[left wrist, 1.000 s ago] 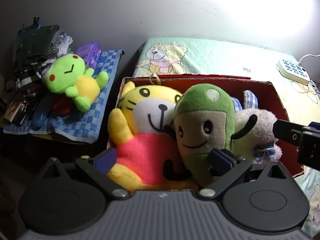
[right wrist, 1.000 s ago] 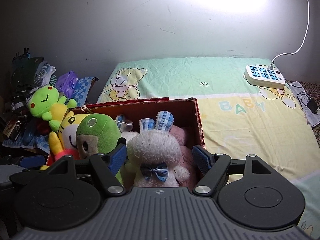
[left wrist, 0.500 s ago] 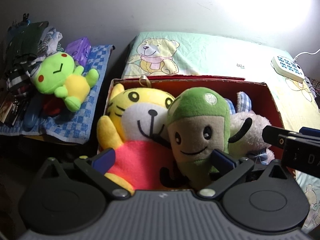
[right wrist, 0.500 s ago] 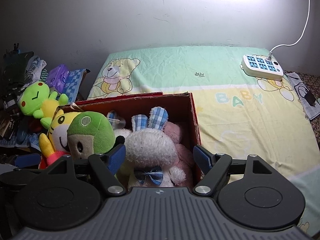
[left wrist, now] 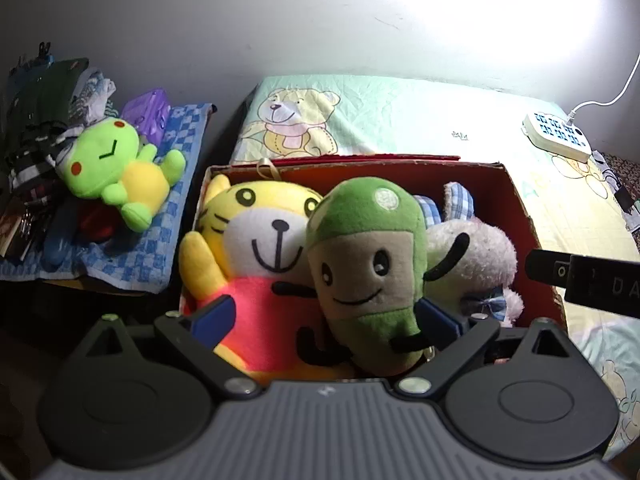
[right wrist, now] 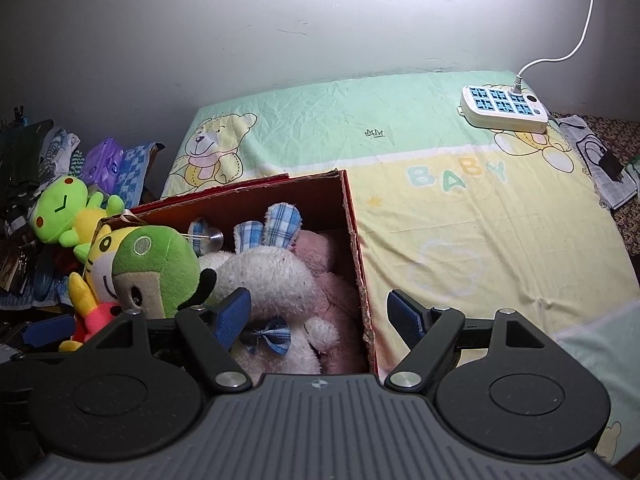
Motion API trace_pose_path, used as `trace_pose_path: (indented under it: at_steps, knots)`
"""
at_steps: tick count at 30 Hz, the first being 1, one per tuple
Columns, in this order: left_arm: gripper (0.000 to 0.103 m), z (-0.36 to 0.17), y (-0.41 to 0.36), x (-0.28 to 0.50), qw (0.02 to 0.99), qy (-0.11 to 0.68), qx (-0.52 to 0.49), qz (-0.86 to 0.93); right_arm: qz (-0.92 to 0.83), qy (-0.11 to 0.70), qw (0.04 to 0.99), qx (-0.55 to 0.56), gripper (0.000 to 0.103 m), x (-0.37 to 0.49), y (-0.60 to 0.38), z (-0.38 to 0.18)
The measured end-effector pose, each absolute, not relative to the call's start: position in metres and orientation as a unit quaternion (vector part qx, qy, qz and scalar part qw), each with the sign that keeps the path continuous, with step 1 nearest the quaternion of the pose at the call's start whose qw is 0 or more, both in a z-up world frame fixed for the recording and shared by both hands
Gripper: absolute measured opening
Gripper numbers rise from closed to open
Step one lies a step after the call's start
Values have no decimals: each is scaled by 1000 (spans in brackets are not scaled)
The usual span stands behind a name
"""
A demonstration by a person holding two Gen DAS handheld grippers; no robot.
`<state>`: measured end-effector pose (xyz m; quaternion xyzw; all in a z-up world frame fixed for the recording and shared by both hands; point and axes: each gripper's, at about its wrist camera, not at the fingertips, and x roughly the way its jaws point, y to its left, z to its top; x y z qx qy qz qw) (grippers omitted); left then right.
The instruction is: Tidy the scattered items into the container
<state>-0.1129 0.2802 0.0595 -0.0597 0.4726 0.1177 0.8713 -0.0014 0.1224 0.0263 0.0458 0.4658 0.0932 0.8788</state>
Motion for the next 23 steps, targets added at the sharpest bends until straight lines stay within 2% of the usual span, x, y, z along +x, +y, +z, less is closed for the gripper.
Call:
trace_pose_path:
  at_steps: [15, 23]
  knots:
    - [100, 55, 274, -125, 873, 467, -65, 126, 108, 458, 880, 68, 78, -11, 121, 24]
    - [97, 55, 286, -132, 873, 452, -68, 167, 126, 453, 881, 55, 78, -16, 132, 22]
